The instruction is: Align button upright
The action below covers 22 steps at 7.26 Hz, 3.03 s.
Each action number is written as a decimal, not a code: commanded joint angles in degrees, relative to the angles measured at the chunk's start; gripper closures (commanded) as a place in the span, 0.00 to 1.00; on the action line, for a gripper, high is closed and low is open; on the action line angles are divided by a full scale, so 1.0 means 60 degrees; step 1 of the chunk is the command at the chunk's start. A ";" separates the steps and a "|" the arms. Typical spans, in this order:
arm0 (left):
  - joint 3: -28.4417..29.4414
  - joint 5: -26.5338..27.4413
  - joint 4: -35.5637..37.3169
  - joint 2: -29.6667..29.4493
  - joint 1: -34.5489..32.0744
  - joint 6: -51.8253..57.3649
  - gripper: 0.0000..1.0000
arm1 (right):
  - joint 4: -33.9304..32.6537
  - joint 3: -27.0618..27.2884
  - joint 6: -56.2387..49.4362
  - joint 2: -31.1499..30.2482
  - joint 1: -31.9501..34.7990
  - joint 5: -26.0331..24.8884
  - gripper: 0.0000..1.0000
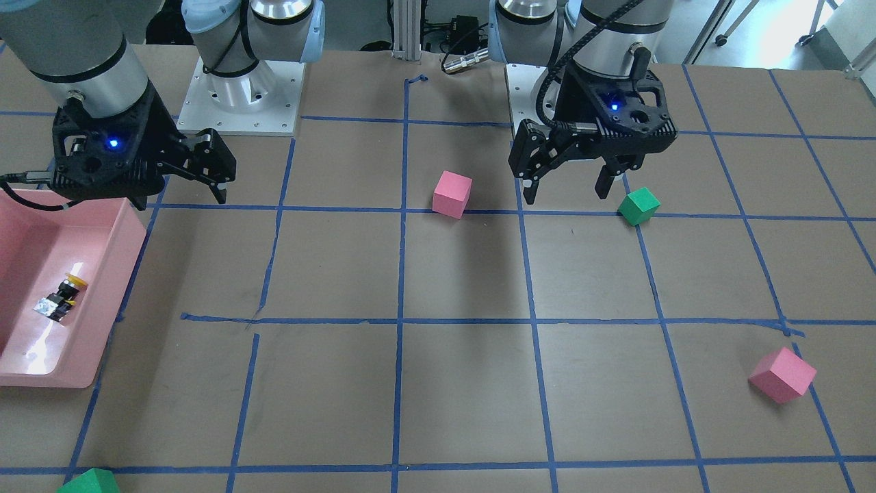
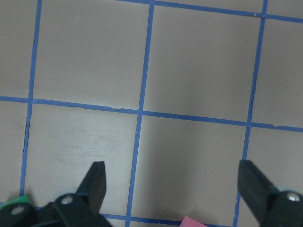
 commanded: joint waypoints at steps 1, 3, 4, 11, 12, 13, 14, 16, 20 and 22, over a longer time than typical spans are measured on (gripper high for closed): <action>0.0000 0.0000 0.0000 0.0000 0.0003 0.0000 0.00 | -0.0003 0.0003 0.0000 0.0006 -0.0014 -0.0023 0.00; 0.0000 0.0000 0.0000 0.0000 0.0003 0.0000 0.00 | 0.0011 0.0003 0.0000 -0.0023 -0.0014 -0.0023 0.00; 0.0000 0.0000 0.0000 0.0000 0.0003 0.0000 0.00 | 0.0055 0.0003 -0.0029 -0.0023 -0.0014 -0.0067 0.00; 0.0000 0.0000 0.0000 0.0000 0.0003 0.0000 0.00 | 0.0363 -0.0246 0.0000 -0.0053 -0.0043 -0.0067 0.00; 0.0000 0.0000 0.0000 0.0000 0.0003 0.0000 0.00 | 0.0363 -0.0203 0.0000 -0.0038 -0.0043 -0.0067 0.00; 0.0000 0.0000 0.0000 0.0000 0.0003 0.0000 0.00 | 0.0378 -0.0202 0.0000 -0.0038 -0.0043 -0.0082 0.00; 0.0000 0.0000 0.0000 0.0000 0.0003 0.0000 0.00 | 0.0378 -0.0144 0.0014 -0.0038 -0.0043 -0.0082 0.00; 0.0000 0.0000 0.0000 0.0000 0.0003 0.0000 0.00 | 0.0334 -0.0143 0.0015 -0.0038 -0.0043 0.0005 0.00; 0.0000 0.0000 0.0000 0.0000 0.0003 0.0000 0.00 | 0.0275 -0.0070 -0.0145 0.0021 -0.0378 -0.0184 0.00; 0.0000 0.0000 0.0000 0.0000 0.0003 0.0000 0.00 | 0.0218 0.0003 -0.0263 0.0094 -0.1312 -0.0785 0.00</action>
